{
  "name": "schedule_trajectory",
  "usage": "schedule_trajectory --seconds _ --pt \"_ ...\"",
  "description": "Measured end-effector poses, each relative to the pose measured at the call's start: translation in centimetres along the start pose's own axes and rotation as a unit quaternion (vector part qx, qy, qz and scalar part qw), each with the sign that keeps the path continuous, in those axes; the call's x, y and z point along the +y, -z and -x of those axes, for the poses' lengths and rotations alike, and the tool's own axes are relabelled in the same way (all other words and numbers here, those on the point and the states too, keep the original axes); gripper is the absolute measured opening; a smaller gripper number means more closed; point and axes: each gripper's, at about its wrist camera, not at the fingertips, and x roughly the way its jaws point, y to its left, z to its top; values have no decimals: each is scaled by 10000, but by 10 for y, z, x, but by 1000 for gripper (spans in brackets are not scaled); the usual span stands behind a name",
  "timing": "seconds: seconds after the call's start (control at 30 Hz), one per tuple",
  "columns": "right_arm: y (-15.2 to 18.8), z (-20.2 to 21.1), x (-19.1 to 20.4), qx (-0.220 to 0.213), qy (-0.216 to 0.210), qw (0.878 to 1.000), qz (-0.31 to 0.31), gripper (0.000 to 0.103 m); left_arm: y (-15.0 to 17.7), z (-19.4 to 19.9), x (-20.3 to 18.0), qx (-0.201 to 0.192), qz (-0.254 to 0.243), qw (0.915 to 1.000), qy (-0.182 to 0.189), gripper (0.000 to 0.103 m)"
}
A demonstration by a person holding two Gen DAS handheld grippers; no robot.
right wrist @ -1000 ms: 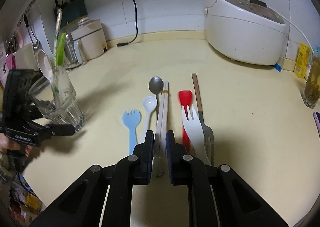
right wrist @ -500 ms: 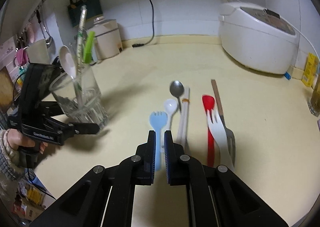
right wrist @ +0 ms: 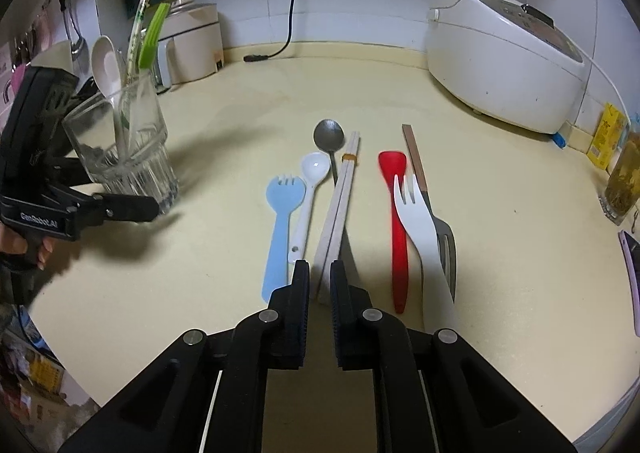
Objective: Organize utensils
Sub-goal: 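Lower the open right tool toward the white chopsticks with orange band, then close the right tool on the white chopsticks and lift them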
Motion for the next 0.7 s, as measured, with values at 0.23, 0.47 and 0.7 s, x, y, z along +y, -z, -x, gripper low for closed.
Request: schedule_trajectory --seconds 0.23,0.47,0.7 --pt "1 -1 5 2 -60 9999 81 18 0 0 0 -1 1 10000 2 79" --pt "4 -1 3 -54 -46 10000 50 15 0 0 0 1 -2 10000 -3 79" --pt "7 8 2 -70 -188 9997 -156 15 0 0 0 1 -4 10000 -4 79"
